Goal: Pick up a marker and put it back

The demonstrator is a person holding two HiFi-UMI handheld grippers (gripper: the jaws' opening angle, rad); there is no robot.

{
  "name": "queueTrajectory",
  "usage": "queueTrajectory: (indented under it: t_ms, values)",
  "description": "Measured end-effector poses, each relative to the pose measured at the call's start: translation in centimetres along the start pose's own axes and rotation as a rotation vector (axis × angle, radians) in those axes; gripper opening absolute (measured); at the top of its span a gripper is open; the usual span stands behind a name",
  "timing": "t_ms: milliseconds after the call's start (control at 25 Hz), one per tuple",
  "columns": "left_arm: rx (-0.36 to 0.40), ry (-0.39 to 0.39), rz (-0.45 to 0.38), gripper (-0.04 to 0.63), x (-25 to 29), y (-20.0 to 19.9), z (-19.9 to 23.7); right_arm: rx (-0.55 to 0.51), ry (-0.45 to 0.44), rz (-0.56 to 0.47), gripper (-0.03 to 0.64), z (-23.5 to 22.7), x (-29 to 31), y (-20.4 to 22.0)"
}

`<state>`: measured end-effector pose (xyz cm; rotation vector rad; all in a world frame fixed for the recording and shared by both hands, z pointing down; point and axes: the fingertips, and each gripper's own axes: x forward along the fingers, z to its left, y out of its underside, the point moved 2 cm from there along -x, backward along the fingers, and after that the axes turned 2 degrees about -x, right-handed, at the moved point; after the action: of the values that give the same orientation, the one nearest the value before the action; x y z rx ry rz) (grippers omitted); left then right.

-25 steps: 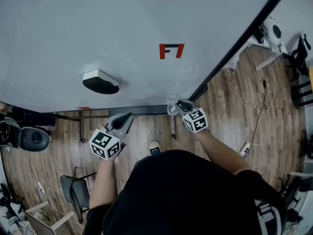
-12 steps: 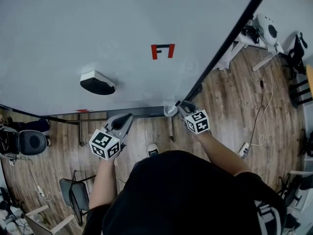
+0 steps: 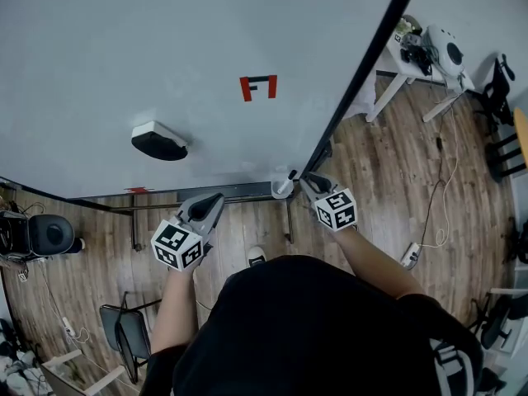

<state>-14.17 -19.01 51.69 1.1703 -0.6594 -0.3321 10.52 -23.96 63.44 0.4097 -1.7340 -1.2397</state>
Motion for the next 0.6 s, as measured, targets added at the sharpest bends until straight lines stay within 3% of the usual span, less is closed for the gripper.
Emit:
queueTrajectory:
  t_ms: [600]
  values:
    - [0.008,-0.013,-0.021,0.018,0.1,-0.5,-2.4,-0.014,-0.059,-0.122,0.017,1.0,-3.8,-5.1]
